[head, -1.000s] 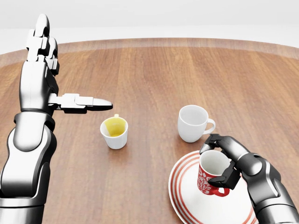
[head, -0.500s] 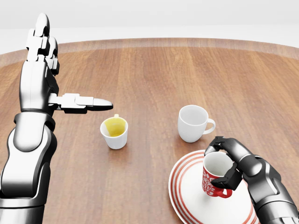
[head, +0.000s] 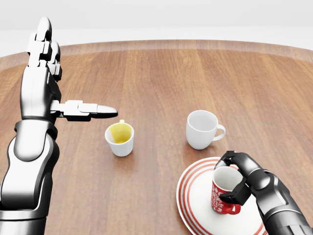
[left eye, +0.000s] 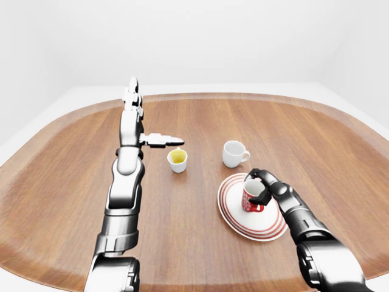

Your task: Pick up the red mug and put it on the plate

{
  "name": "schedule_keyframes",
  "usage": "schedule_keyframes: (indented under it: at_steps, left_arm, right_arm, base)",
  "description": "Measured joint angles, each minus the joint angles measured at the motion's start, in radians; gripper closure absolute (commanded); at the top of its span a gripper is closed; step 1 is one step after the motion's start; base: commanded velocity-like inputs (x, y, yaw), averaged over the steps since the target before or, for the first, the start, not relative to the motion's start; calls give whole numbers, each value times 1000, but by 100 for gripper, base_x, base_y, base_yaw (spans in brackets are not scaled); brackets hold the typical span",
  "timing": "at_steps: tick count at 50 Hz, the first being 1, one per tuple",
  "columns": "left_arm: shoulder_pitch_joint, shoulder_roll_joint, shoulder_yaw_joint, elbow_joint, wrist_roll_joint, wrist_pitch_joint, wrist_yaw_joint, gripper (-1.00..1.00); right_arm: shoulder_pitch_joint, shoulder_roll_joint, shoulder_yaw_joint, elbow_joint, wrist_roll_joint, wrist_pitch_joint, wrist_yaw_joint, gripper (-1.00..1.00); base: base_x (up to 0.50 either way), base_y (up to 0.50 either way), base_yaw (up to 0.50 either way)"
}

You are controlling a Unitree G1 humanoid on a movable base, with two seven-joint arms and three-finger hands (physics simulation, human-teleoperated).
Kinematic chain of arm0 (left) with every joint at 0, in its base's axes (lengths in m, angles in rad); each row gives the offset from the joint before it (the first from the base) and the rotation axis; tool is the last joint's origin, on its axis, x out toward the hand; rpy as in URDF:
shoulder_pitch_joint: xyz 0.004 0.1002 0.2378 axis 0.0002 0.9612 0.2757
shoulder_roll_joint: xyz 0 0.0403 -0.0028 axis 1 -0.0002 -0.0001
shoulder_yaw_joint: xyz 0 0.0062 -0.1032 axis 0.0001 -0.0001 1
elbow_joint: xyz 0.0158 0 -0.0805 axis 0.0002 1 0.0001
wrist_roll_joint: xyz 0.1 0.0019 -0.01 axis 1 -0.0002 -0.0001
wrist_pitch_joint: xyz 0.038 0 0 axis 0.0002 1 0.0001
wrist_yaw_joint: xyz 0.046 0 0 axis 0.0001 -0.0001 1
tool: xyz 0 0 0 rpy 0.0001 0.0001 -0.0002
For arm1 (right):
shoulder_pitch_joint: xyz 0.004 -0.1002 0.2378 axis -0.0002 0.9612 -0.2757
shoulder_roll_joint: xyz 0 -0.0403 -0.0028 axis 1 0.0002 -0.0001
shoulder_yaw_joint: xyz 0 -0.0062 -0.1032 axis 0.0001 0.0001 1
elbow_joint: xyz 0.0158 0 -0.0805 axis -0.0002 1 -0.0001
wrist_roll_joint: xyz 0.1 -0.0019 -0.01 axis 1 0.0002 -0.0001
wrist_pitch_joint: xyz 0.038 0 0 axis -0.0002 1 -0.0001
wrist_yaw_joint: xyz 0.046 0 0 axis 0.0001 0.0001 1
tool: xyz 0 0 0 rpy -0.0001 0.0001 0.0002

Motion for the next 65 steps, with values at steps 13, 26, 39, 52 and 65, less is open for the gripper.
schedule_keyframes:
  at_steps: [13,26,39,52,65]
  left_arm:
    - [1,-2,-1,2,1,0,1,-100]
    - [-1,-2,-1,-5,1,0,0,-100]
    - [-3,0,0,-11,-1,0,-1,-100]
    - [-6,1,0,-13,-1,0,-1,-100]
    - [-13,2,0,-16,1,0,-3,-100]
  right_arm:
    - [1,-8,1,19,10,0,-9,100]
    - [-25,-14,-13,10,16,0,9,-100]
    - [-15,-14,-5,15,5,0,-5,-100]
    - [-11,-12,-1,-21,-5,0,7,-100]
    - [6,-12,-14,-251,-35,0,107,-100]
  base:
    - [0,0,0]
    - [0,0,0]
    - [0,0,0]
    - [0,0,0]
    - [0,0,0]
